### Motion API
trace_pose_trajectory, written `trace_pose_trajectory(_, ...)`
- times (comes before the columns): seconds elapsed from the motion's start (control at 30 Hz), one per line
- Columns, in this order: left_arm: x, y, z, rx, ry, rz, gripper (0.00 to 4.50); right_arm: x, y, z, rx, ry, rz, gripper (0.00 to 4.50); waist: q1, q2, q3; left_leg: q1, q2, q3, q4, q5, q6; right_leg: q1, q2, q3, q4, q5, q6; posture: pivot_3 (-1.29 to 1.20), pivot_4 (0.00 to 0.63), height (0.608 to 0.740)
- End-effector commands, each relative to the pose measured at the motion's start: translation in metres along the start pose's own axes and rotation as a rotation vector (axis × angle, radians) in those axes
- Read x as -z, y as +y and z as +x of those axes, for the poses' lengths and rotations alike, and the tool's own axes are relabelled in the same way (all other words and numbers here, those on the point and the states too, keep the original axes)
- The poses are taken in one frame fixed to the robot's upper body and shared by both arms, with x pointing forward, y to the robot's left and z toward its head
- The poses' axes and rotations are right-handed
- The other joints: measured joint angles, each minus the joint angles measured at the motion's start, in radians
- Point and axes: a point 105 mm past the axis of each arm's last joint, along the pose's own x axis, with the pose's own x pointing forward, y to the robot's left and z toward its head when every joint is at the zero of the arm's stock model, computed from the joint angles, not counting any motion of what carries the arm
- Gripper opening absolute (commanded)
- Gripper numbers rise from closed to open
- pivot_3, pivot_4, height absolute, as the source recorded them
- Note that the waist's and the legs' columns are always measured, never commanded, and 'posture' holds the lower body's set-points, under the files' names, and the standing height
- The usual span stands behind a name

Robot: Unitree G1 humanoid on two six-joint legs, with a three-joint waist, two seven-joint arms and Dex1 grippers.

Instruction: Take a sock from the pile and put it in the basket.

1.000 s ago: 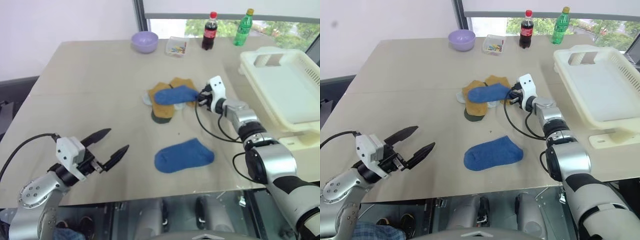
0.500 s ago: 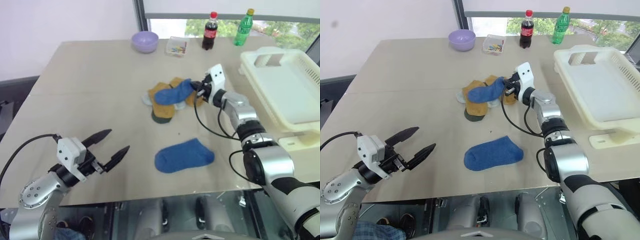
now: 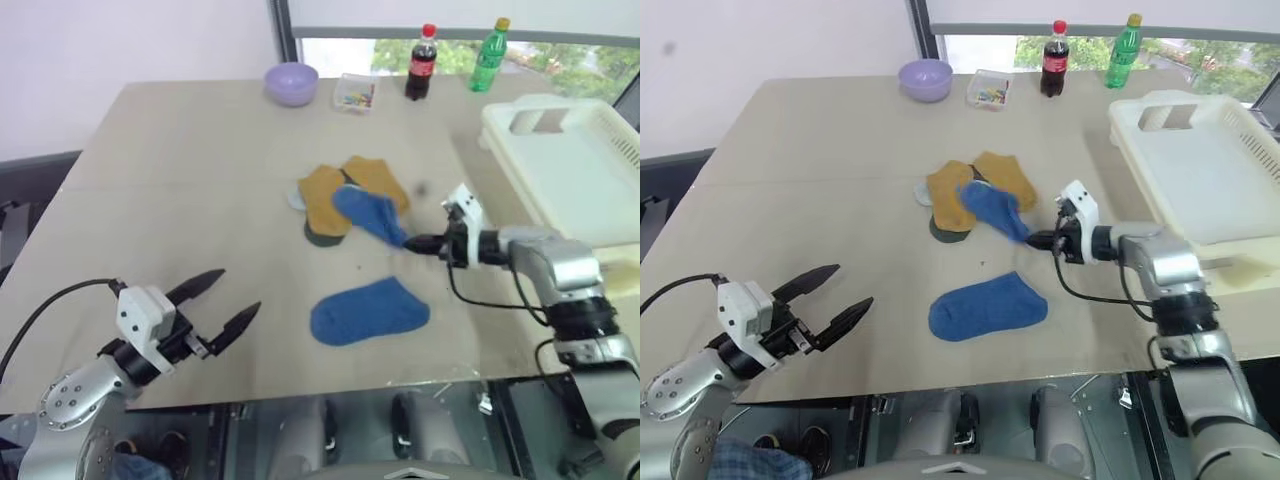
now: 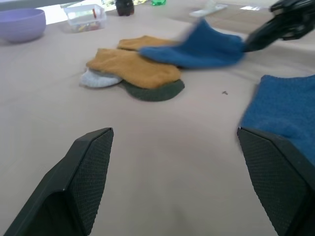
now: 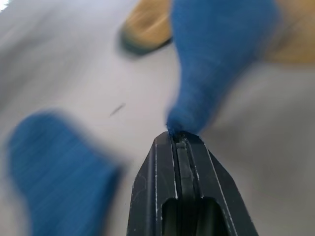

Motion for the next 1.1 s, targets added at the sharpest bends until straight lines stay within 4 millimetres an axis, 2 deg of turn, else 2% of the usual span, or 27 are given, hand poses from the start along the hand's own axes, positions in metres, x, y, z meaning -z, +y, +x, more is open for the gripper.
trace_pose_trajectory(0.03,-0.005,-0.002,0.003,0.022,-0.019,0.020,4.36,0.010,0.017,-0.017,-0.066,0.053,0.048,0.04,0.002,0.000,0.000,0.000,0.000,0.000,0.000,0.000,0.000,0.000,0.000,0.000,0.000,0.000,0.000,0.00,0.150,0.733)
trace_pose_trajectory(0.23,-0.003,-0.001,0.010,0.055,-0.021,0.018,4.36,0.023,0.002,-0.033,0.031,0.090,0.126,0.04,0.002,-0.001,0.000,0.000,0.000,0.000,0.001,0.000,0.000,0.000,0.000,0.000,0.000,0.000,-0.001,0.00,0.150,0.733)
trace_pose_trajectory(0.37,-0.001,-0.004,0.025,0.076,-0.041,-0.014,4.36,0.033,-0.025,-0.034,0.201,0.120,0.104,0.04,0.017,-0.001,-0.001,0.000,-0.001,0.000,0.001,0.000,0.000,0.000,0.000,0.000,0.000,0.000,-0.001,0.00,0.150,0.733)
trace_pose_trajectory(0.53,0.013,-0.009,0.081,0.055,-0.005,-0.167,4.36,0.037,-0.045,-0.037,0.296,0.112,0.101,0.04,0.027,-0.004,-0.003,0.001,-0.001,0.000,0.004,0.000,0.001,0.002,0.002,0.000,0.000,0.002,0.003,0.00,0.150,0.733)
trace_pose_trajectory(0.67,0.019,-0.024,0.119,0.102,0.082,-0.299,4.36,0.039,-0.057,-0.045,0.366,0.124,0.045,0.04,0.029,-0.005,-0.003,0.007,-0.002,-0.001,0.005,0.000,0.001,0.010,0.002,0.000,0.000,0.002,0.004,0.00,0.150,0.733)
trace_pose_trajectory(0.73,0.018,-0.033,0.134,0.136,0.111,-0.347,4.36,0.044,-0.070,-0.052,0.450,0.144,0.000,0.04,0.029,-0.005,-0.003,0.011,-0.002,-0.001,0.004,0.000,0.002,0.014,0.002,0.001,-0.001,0.002,0.004,0.00,0.150,0.733)
trace_pose_trajectory(0.83,0.019,-0.043,0.149,0.175,0.149,-0.430,4.36,0.049,-0.079,-0.060,0.518,0.162,-0.032,0.04,0.029,-0.006,-0.004,0.013,-0.002,-0.001,0.004,0.000,0.002,0.016,0.002,0.001,-0.001,0.002,0.004,0.00,0.150,0.733)
trace_pose_trajectory(0.97,0.017,-0.047,0.162,0.203,0.176,-0.525,4.36,0.048,-0.077,-0.061,0.525,0.143,-0.044,0.04,0.034,-0.007,-0.004,0.014,-0.002,-0.002,0.004,0.000,0.002,0.018,0.002,0.000,-0.001,0.002,0.004,0.00,0.150,0.733)
trace_pose_trajectory(1.1,0.023,-0.058,0.171,0.252,0.252,-0.525,4.36,0.052,-0.076,-0.059,0.533,0.134,-0.055,0.04,0.042,-0.008,-0.005,0.014,-0.002,-0.002,0.004,0.000,0.002,0.018,0.002,0.000,-0.001,0.002,0.004,0.00,0.150,0.733)
